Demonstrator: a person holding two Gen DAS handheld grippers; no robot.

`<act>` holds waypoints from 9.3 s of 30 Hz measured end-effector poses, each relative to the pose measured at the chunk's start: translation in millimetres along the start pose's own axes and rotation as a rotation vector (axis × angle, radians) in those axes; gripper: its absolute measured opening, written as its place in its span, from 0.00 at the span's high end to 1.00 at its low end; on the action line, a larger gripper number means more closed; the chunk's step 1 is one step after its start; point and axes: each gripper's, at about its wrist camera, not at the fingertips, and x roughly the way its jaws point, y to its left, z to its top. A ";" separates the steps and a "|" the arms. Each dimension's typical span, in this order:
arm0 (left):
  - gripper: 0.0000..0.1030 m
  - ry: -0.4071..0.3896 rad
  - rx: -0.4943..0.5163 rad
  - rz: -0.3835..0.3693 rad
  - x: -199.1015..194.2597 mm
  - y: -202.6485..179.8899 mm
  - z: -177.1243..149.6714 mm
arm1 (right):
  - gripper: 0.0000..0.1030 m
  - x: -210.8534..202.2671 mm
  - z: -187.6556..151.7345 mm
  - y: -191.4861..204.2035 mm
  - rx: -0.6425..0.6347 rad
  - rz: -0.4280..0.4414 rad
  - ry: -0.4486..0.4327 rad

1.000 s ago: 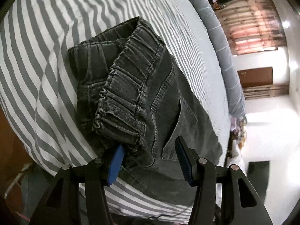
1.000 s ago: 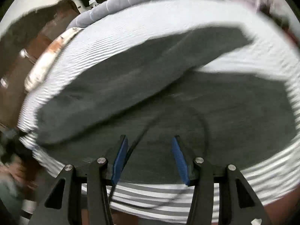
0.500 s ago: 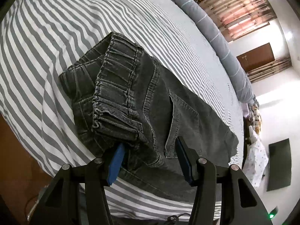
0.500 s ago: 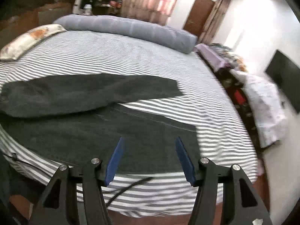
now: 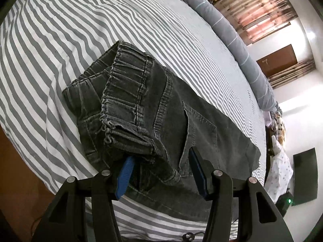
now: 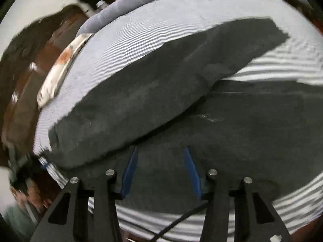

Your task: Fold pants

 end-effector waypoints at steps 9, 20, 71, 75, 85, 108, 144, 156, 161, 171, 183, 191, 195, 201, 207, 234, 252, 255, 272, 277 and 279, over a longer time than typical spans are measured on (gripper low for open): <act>0.47 0.013 -0.054 0.020 18.6 15.1 5.5 | 0.63 43.1 26.4 -4.1 0.086 -0.008 0.006; 0.73 0.023 -0.068 0.045 26.9 16.6 12.8 | 0.94 58.3 53.5 -10.7 0.130 0.009 -0.032; 0.64 -0.079 0.808 0.199 -30.7 -103.2 -56.4 | 0.70 -22.7 -59.9 -18.8 0.103 0.033 -0.029; 0.57 -0.066 0.987 0.079 -16.3 -154.4 -109.6 | 0.69 -48.3 -56.1 -38.7 0.159 0.053 -0.069; 0.56 0.020 1.297 -0.037 64.2 -231.7 -232.9 | 0.67 -106.4 -23.3 -84.9 0.207 0.029 -0.161; 0.89 0.013 1.307 0.062 172.0 -272.5 -252.5 | 0.67 -40.7 69.4 -222.1 0.489 0.102 -0.217; 0.97 0.079 1.478 -0.014 140.5 -264.6 -263.1 | 0.97 -136.6 -37.9 -266.8 0.532 -0.212 -0.297; 0.93 0.207 1.440 -0.005 159.0 -258.1 -262.5 | 0.79 -132.4 -43.2 -276.8 0.536 -0.254 -0.250; 0.73 0.254 1.440 -0.048 151.3 -252.9 -269.2 | 0.67 -161.5 -52.6 -278.3 0.573 -0.272 -0.279; 0.61 0.121 1.131 -0.098 104.7 -235.7 -194.2 | 0.51 -251.0 -48.4 -200.1 0.194 -0.243 -0.445; 0.59 -0.070 0.854 0.167 124.5 -194.9 -104.0 | 0.53 -132.1 67.0 -45.1 -0.141 0.236 -0.051; 0.59 -0.026 0.785 0.179 145.9 -165.0 -92.4 | 0.58 -2.6 112.7 38.8 -0.204 0.336 0.208; 0.59 -0.046 0.833 0.172 146.2 -159.5 -98.4 | 0.60 54.5 125.7 56.8 -0.199 0.340 0.318; 0.59 -0.061 0.839 0.158 146.6 -152.9 -101.7 | 0.61 114.5 134.5 70.6 -0.192 0.310 0.438; 0.58 -0.087 0.836 0.147 144.9 -145.1 -109.3 | 0.61 139.0 125.2 68.6 -0.197 0.302 0.488; 0.57 -0.134 0.833 0.109 139.2 -135.5 -123.4 | 0.54 103.1 54.3 123.1 -0.611 0.511 0.695; 0.57 -0.149 0.849 0.107 140.2 -133.5 -125.3 | 0.59 194.3 140.6 96.9 -0.233 0.522 0.701; 0.57 -0.148 0.853 0.108 140.3 -133.5 -126.1 | 0.71 192.5 138.4 113.3 -0.279 0.557 0.696; 0.57 -0.195 0.862 0.124 118.9 -154.9 -98.4 | 0.87 136.0 57.2 114.5 -0.427 0.439 0.527; 0.57 -0.120 0.849 0.167 139.3 -149.9 -82.3 | 0.73 139.3 71.4 119.0 -0.379 0.476 0.448; 0.57 -0.114 0.843 0.164 143.0 -144.9 -81.6 | 0.70 140.7 81.7 119.5 -0.336 0.498 0.409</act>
